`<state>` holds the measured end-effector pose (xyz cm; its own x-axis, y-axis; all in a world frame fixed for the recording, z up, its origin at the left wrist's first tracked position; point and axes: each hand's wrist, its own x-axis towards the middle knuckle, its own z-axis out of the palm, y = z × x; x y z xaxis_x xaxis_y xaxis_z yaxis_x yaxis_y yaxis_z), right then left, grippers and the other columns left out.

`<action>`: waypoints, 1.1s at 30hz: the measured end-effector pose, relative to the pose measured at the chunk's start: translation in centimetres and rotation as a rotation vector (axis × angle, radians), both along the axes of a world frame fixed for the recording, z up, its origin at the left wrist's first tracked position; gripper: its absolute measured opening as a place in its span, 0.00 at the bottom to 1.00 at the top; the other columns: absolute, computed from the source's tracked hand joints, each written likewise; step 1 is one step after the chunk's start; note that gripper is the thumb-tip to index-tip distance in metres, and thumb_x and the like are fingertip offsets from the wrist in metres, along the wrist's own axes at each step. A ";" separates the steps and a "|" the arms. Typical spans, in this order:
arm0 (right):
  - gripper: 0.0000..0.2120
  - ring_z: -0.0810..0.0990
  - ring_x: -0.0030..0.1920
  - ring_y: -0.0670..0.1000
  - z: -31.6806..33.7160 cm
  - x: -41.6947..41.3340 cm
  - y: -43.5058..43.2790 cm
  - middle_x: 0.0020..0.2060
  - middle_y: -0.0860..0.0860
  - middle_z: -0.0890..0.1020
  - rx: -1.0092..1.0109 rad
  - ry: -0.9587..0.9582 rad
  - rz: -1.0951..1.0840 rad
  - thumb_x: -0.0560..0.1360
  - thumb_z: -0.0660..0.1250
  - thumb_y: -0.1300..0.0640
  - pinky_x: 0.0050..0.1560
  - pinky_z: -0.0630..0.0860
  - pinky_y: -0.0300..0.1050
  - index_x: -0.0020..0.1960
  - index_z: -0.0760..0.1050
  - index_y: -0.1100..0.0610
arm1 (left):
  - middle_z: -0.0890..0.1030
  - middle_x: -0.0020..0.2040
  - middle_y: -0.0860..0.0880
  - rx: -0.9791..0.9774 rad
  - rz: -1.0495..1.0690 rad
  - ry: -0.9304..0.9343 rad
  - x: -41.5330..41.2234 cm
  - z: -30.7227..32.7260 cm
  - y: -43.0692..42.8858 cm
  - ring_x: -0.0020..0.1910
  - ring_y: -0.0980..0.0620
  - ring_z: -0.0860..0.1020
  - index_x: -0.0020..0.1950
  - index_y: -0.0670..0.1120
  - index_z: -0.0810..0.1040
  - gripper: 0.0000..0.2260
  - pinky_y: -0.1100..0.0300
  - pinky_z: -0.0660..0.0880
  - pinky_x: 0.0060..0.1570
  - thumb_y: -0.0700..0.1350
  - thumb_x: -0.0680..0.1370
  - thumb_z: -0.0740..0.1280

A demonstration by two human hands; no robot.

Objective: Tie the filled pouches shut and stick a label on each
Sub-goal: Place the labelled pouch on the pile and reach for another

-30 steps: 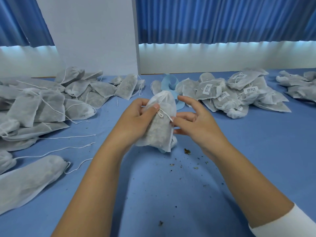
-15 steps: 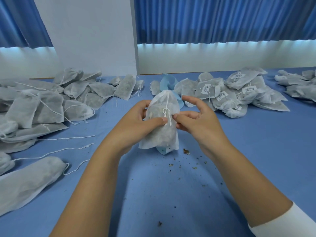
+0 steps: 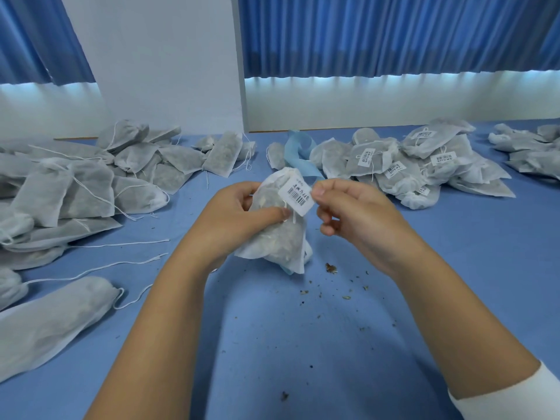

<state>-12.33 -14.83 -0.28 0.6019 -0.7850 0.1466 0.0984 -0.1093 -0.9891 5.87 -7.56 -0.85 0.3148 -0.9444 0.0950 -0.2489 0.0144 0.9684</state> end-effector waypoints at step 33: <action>0.05 0.81 0.41 0.47 -0.8 0.6 0.0 0.44 0.50 0.86 0.184 0.016 -0.112 0.75 0.72 0.52 0.39 0.78 0.39 0.46 0.84 0.52 | 0.86 0.44 0.51 -0.092 0.023 0.174 -1.7 0.5 -0.4 0.43 0.56 0.84 0.53 0.48 0.82 0.05 0.62 0.79 0.43 0.45 0.80 0.68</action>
